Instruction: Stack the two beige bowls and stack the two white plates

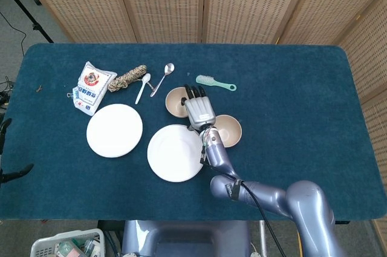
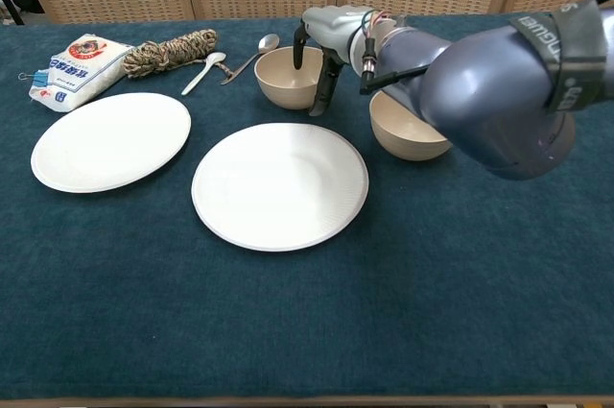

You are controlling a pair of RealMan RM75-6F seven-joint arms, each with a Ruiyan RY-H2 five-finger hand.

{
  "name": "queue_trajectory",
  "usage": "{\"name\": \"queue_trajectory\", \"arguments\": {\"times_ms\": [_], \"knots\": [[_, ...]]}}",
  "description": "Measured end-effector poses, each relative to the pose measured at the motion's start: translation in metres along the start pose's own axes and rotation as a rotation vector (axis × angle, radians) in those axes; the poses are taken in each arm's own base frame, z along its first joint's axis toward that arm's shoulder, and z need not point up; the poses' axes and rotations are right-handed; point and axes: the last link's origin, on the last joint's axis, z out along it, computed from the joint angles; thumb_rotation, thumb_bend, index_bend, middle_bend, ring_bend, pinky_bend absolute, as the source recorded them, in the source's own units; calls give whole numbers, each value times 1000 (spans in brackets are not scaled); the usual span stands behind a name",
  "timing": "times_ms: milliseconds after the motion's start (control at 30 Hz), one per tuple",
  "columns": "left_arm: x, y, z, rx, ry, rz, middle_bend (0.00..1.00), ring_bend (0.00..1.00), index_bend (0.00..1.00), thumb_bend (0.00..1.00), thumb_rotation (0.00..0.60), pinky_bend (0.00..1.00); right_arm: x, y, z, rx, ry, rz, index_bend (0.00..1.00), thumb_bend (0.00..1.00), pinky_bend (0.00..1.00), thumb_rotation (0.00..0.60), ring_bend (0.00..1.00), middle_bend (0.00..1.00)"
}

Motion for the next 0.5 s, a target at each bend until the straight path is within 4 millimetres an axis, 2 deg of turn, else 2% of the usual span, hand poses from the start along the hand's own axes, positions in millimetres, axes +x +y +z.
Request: {"name": "queue_trajectory", "arguments": {"times_ms": [167, 233, 400, 500], "knots": [[2, -2, 1, 7, 7, -5, 0, 0, 0, 0, 600, 0, -6, 1, 5, 3, 25, -23, 447, 365, 0, 600, 0, 0], [2, -2, 1, 8, 7, -6, 0, 0, 0, 0, 600, 0, -9, 2, 7, 5, 35, -27, 470, 400, 0, 600, 0, 0], [2, -3, 2, 11, 5, -6, 0, 0, 0, 0, 600, 0, -15, 2, 10, 12, 46, -38, 539, 421, 0, 600, 0, 0], [2, -3, 2, 11, 4, -8, 0, 0, 0, 0, 600, 0, -17, 1, 11, 18, 45, -36, 616, 431, 0, 600, 0, 0]]}}
